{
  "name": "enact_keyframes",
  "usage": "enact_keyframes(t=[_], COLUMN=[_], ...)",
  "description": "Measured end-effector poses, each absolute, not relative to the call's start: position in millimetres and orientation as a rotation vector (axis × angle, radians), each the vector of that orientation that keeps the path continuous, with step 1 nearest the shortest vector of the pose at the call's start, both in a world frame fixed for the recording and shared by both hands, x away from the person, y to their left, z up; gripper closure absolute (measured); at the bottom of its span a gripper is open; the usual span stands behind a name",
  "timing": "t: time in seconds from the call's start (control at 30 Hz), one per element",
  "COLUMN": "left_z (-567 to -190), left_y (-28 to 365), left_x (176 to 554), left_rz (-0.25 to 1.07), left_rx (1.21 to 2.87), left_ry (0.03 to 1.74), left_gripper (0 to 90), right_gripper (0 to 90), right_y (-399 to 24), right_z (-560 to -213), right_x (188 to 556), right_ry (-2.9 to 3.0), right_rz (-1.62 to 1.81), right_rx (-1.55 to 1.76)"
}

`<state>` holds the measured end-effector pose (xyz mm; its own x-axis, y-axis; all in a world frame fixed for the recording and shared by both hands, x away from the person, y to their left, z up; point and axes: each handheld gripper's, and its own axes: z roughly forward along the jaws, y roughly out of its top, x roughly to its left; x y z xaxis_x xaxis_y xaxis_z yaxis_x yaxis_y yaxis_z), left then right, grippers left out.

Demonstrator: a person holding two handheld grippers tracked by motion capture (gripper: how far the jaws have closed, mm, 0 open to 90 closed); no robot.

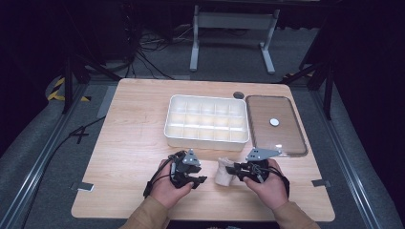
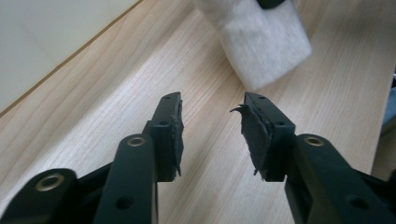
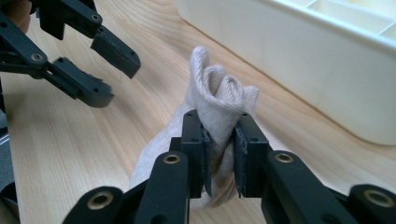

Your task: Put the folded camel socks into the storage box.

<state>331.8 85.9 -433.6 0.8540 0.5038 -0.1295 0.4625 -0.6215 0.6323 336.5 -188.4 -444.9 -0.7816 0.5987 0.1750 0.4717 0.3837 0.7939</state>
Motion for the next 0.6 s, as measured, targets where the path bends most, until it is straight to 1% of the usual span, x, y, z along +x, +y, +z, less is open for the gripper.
enact_keyframes(t=[0.2,0.27,0.6], left_z=[-430,-428,-427], left_y=[97,101,113], left_x=[333,334,335], left_rz=[0.089,0.094,0.113], left_rx=[2.313,2.303,2.283], left_ry=[0.731,0.742,0.779], left_gripper=[57.0,56.6,56.4], right_gripper=[76.7,76.7,76.6], right_y=[-196,-201,-217], right_z=[-433,-421,-390], right_x=[342,348,364], right_ry=[2.474,2.456,2.411], right_rz=[1.366,1.358,1.344], right_rx=[0.954,0.939,0.923])
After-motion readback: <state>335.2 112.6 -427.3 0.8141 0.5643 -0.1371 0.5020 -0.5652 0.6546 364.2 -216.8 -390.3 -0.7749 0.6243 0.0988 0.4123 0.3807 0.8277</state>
